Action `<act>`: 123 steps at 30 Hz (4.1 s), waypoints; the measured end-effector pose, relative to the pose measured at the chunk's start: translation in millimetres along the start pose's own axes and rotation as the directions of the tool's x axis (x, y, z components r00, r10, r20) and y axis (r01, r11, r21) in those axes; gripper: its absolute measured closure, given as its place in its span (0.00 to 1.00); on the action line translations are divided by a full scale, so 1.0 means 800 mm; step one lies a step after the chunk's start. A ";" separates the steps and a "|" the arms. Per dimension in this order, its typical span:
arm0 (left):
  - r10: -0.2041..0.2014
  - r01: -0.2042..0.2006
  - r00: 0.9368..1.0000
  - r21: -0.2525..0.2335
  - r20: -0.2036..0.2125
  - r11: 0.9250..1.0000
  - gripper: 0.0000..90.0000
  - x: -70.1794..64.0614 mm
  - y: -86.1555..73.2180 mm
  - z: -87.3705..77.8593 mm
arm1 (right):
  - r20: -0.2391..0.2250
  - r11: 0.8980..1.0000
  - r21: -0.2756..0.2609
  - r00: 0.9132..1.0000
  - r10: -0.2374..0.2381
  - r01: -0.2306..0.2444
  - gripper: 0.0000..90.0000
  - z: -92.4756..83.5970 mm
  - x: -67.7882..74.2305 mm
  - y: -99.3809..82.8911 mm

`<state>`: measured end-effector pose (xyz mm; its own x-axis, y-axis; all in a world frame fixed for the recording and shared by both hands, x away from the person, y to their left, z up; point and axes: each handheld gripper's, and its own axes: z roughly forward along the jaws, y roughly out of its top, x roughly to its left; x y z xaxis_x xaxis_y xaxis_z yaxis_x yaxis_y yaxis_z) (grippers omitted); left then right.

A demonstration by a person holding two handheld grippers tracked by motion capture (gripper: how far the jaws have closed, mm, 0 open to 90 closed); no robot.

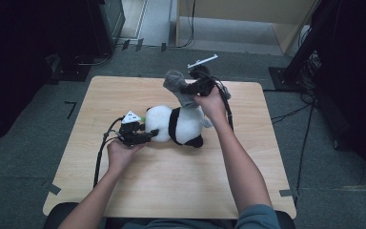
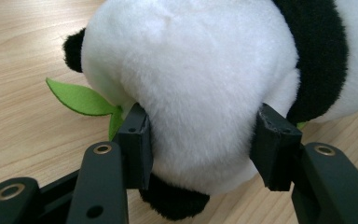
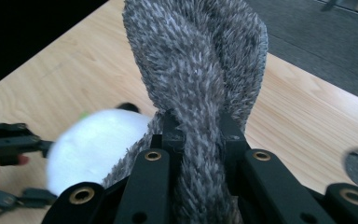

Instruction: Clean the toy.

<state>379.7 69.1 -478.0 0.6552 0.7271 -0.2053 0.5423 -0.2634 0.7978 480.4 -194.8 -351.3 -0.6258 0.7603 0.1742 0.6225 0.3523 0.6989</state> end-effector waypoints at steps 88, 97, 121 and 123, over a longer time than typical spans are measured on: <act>-0.020 0.020 1.000 0.008 -0.009 1.000 0.54 -0.004 0.000 0.000 | 0.116 0.993 -0.015 0.986 0.121 -0.120 0.88 -0.028 -0.066 -0.082; -0.020 0.020 1.000 0.005 -0.012 1.000 0.54 -0.005 -0.001 -0.001 | 0.043 0.999 -0.034 0.999 0.004 -0.002 0.88 -0.024 0.006 -0.050; -0.041 0.041 0.999 0.011 -0.009 0.999 0.55 -0.005 -0.001 0.000 | -0.022 0.987 0.058 0.989 -0.148 0.149 0.87 0.079 0.111 -0.039; -0.043 0.043 0.999 0.013 -0.012 0.999 0.55 -0.006 -0.001 0.000 | -0.012 0.986 0.056 0.988 -0.154 0.154 0.87 0.076 0.108 -0.040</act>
<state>376.1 66.2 -477.7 0.6248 0.7455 -0.2322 0.5765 -0.2399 0.7811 434.7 -107.0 -401.1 -0.7195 0.6907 0.0727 0.5439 0.4952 0.6774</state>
